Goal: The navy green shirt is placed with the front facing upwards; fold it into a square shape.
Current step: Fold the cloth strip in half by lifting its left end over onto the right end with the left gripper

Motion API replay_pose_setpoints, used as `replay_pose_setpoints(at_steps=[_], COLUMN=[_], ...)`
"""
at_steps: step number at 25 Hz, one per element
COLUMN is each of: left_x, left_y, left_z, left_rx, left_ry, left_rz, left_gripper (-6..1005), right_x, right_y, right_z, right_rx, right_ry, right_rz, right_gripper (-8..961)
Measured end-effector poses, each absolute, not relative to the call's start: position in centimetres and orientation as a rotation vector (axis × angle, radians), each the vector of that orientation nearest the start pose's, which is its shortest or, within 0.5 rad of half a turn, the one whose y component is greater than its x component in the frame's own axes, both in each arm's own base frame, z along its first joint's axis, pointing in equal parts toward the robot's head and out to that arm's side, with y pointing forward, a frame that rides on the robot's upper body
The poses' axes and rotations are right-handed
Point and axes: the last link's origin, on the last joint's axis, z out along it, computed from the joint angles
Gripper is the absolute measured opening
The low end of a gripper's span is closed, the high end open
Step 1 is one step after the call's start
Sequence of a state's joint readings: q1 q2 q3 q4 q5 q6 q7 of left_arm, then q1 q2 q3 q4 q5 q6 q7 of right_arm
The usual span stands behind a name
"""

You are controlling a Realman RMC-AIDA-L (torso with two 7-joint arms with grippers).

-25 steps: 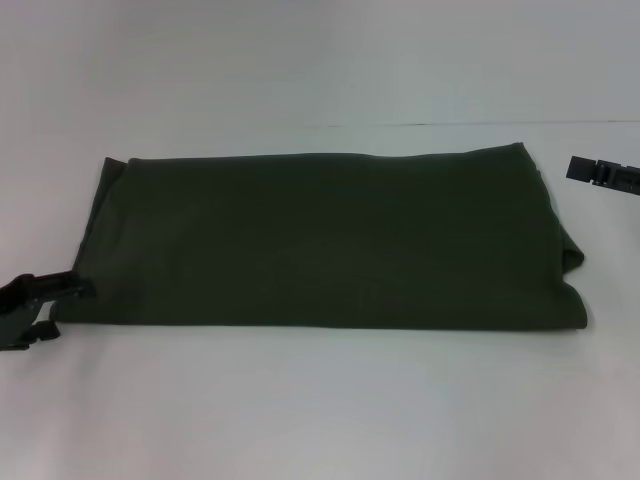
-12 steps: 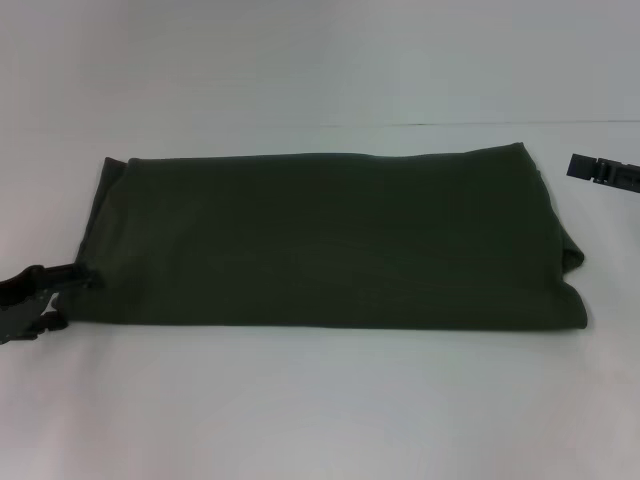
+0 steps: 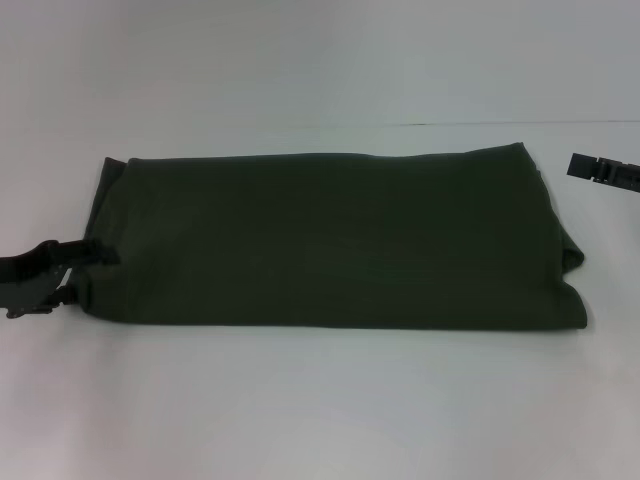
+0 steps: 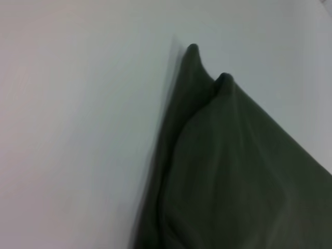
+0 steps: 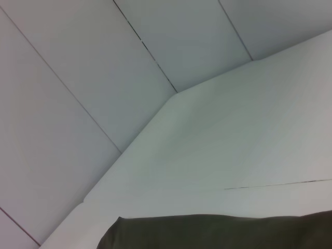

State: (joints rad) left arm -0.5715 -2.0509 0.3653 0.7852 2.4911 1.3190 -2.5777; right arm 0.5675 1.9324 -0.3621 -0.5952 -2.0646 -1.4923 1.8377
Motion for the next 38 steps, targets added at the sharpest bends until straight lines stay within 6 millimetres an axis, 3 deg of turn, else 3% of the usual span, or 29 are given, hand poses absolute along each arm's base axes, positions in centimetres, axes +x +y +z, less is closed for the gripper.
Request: replay_pose_setpoints(at_steps=[20,38], left_x=[-35.2,-34.7], left_y=[33.8,34.4], left_z=[5.7,5.2], left_rx=[2.267,2.314], left_ry=[2.710,2.690], left_rz=[0.613,0.548], left_gripper=[873,873], right_x=[30.5,30.6], right_y=[36.4,36.5], right_z=[8.8,9.1], right_rx=[-2.231,-2.221], right_ry=[1.252,1.256], right_rz=[0.861,0.870], right_gripper=[913,913])
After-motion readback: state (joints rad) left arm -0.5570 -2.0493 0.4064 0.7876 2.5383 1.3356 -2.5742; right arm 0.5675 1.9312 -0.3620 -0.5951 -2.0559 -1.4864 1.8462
